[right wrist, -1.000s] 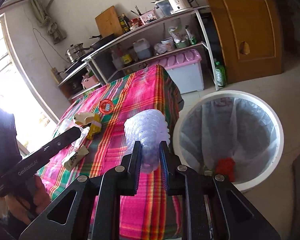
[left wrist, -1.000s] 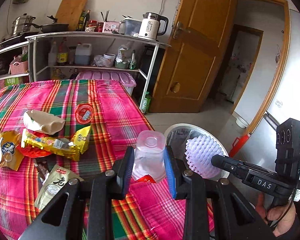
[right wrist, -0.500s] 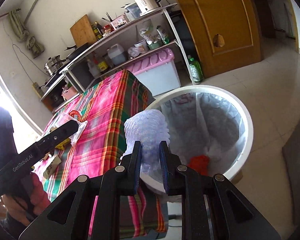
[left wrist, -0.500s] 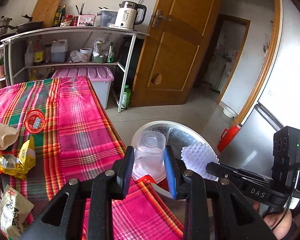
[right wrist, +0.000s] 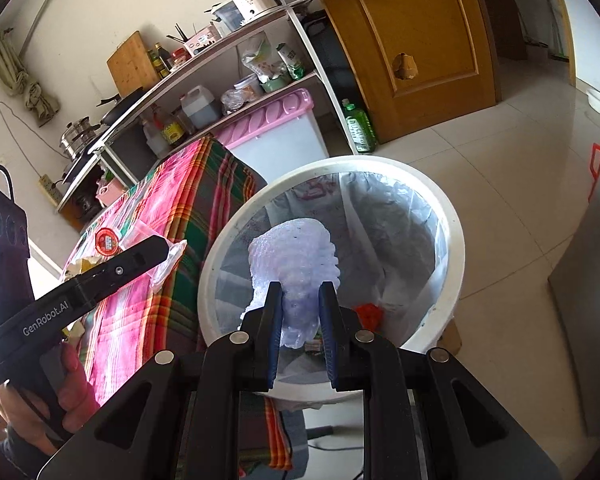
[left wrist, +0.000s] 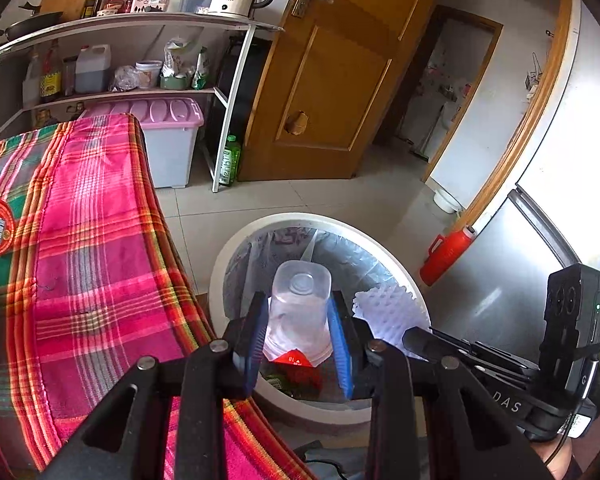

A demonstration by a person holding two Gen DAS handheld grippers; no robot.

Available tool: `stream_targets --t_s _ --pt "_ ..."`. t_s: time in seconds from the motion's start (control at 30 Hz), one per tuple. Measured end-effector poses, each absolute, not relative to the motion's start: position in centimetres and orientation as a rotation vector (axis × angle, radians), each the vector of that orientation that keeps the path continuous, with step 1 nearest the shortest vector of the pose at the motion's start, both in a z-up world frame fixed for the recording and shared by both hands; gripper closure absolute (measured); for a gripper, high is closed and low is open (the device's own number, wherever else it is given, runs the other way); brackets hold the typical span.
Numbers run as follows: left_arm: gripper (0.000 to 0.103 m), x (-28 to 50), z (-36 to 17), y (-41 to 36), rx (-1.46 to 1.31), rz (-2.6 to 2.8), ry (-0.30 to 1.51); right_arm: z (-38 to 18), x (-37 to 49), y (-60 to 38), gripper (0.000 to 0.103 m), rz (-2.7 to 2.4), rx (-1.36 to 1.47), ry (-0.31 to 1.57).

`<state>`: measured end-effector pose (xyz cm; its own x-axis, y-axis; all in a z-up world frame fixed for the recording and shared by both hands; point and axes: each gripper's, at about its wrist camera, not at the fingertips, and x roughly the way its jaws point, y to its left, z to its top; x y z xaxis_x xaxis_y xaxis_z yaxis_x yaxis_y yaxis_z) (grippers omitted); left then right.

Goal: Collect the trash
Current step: 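Carry the cup and brush in both tools over the white bin, then open both tools to drop the cup and brush into the bin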

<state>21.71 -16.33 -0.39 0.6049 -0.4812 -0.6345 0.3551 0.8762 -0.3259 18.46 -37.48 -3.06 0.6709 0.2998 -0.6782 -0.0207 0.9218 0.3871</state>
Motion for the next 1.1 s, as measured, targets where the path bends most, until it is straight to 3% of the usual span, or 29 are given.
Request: stream_targets --t_s 0.33,0.5,1.1 --pt "0.071 22.3 -0.6 -17.3 -0.184 -0.491 0.806 -3.6 19.0 -38.3 0.079 0.151 0.375 0.834" --pt "0.055 22.3 -0.4 -17.0 -0.189 -0.488 0.796 -3.3 18.8 -38.2 0.069 0.146 0.366 0.82" --pt "0.055 19.7 1.5 -14.4 -0.191 -0.43 0.715 -1.2 17.2 -36.4 0.067 0.174 0.322 0.742"
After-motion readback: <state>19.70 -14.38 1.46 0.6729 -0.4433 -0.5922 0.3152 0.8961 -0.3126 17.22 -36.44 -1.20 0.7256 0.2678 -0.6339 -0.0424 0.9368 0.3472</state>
